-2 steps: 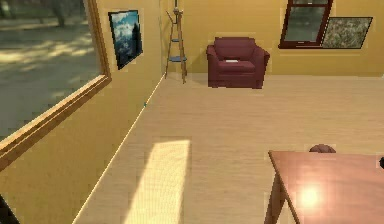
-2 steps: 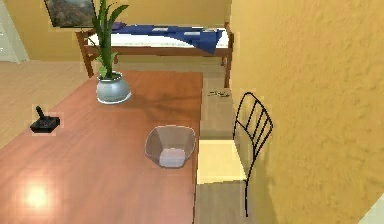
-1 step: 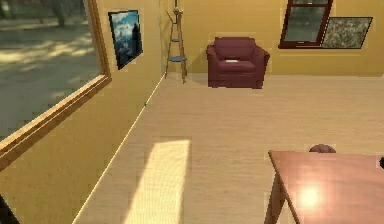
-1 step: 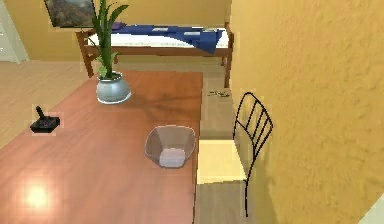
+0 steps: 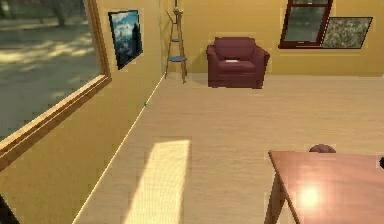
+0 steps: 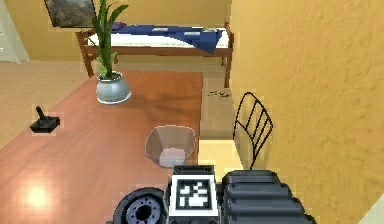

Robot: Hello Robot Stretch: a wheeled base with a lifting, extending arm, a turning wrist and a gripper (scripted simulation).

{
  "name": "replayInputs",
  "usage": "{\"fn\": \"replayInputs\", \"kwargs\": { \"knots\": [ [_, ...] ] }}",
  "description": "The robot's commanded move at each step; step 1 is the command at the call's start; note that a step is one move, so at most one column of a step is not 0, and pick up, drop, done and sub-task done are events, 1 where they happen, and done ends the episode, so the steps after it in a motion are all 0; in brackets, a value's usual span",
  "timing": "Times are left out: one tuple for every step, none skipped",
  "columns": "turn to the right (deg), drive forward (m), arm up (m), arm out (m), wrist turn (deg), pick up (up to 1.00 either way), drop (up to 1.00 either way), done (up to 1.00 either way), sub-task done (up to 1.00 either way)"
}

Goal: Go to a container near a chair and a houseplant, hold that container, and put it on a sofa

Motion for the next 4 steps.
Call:
{"fn": "replayInputs", "kwargs": {
  "knots": [
    [0.0,0.0,0.0,0.26,0.0,0.0,0.0,0.0,0.0],
    [0.0,0.0,0.0,0.0,45.0,0.0,0.0,0.0,0.0],
    [0.0,0.0,0.0,0.0,45.0,0.0,0.0,0.0,0.0],
    [0.0,0.0,0.0,0.0,45.0,0.0,0.0,0.0,0.0]
  ]
}}
